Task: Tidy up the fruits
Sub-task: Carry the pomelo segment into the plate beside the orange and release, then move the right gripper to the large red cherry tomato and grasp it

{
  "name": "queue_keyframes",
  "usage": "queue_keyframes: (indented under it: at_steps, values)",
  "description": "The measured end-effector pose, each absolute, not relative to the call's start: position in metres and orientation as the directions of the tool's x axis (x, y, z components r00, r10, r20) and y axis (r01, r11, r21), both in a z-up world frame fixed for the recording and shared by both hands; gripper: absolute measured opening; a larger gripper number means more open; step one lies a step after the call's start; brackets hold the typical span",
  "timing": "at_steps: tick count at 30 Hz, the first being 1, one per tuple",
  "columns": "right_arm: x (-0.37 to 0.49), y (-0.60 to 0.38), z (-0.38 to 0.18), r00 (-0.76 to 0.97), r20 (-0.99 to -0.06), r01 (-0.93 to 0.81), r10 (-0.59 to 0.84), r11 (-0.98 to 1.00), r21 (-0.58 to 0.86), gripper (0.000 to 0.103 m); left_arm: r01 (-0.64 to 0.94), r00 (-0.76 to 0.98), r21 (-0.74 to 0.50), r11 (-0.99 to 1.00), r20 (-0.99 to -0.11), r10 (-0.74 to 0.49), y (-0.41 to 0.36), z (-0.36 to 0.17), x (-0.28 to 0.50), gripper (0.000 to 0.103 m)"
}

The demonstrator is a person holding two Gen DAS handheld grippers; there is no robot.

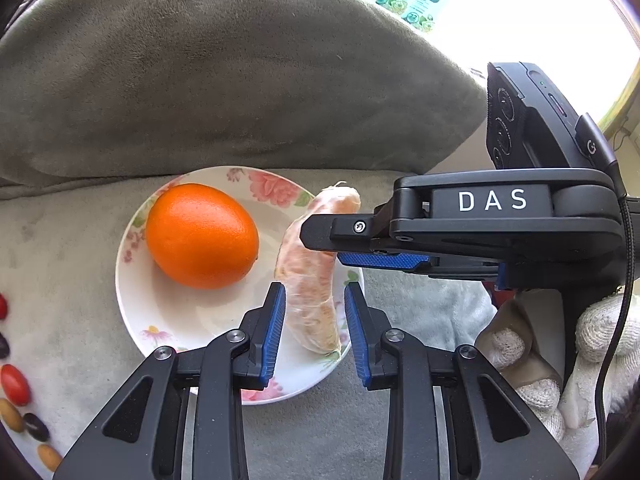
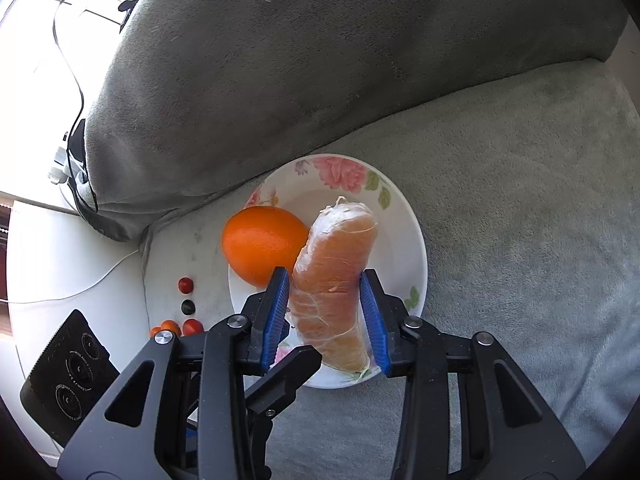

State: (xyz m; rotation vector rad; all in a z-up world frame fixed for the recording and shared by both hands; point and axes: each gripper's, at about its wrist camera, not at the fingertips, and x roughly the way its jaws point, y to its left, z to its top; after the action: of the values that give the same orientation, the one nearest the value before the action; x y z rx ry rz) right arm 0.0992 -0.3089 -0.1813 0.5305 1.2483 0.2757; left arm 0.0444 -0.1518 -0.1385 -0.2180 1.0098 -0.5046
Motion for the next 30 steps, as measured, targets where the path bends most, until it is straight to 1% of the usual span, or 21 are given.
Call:
queue_keyframes:
  at_steps: [2,4,9,10,12,14,15,16,17,18,20,24,30]
  values:
    - [0.1,-0.31,-0.178,0.315,-0.825,0.081,0.468,0.853,0.515,0.039,0.299,0.433,-0.401,0.866,-0.752,-0.498,-0.15,-0.136,0.042,0.029]
    - [0.1,-0.311,-0.174,0.325,-0.828,0.078,0.458,0.859,0.506,0.039,0.296,0.437,-0.393,0.871,-0.755,-0.489,-0.147,-0.134,0.039,0.026]
    - [0.098,-0.313,-0.168,0.343,-0.833,0.077,0.434,0.871,0.485,0.039,0.289,0.449,-0.389,0.875,-0.752,-0.483,-0.138,-0.125,0.031,0.026]
    - [0.097,-0.314,-0.167,0.345,-0.834,0.077,0.431,0.872,0.483,0.04,0.289,0.453,-0.386,0.876,-0.751,-0.48,-0.135,-0.123,0.029,0.026]
    - [0.095,-0.315,-0.165,0.35,-0.836,0.077,0.422,0.877,0.474,0.044,0.29,0.459,-0.374,0.881,-0.753,-0.471,-0.13,-0.119,0.024,0.028]
    - [0.093,-0.313,-0.162,0.36,-0.839,0.075,0.407,0.885,0.46,0.053,0.291,0.464,-0.368,0.883,-0.753,-0.467,-0.126,-0.115,0.02,0.03]
    - [0.092,-0.313,-0.16,0.366,-0.84,0.074,0.401,0.887,0.455,0.055,0.29,0.466,-0.36,0.887,-0.756,-0.459,-0.124,-0.113,0.016,0.032]
    - [0.092,-0.312,-0.159,0.373,-0.839,0.072,0.397,0.889,0.453,0.058,0.287,0.469,-0.354,0.89,-0.758,-0.453,-0.121,-0.11,0.019,0.035]
    - [0.091,-0.312,-0.157,0.379,-0.838,0.072,0.391,0.891,0.448,0.061,0.284,0.471,-0.352,0.892,-0.759,-0.449,-0.118,-0.108,0.016,0.041]
    - [0.09,-0.311,-0.155,0.387,-0.839,0.071,0.382,0.895,0.441,0.062,0.282,0.474,-0.352,0.893,-0.758,-0.449,-0.115,-0.105,0.02,0.044]
    - [0.087,-0.309,-0.152,0.397,-0.841,0.064,0.367,0.903,0.425,0.065,0.28,0.484,-0.348,0.895,-0.754,-0.444,-0.109,-0.102,0.017,0.055]
    - [0.082,-0.301,-0.147,0.404,-0.854,0.037,0.329,0.926,0.375,0.065,0.266,0.491,-0.336,0.903,-0.759,-0.428,-0.096,-0.094,0.013,0.06]
    - [0.071,-0.279,-0.138,0.427,-0.858,-0.02,0.285,0.952,0.306,0.066,0.242,0.501,-0.333,0.911,-0.762,-0.411,-0.078,-0.089,0.01,0.061]
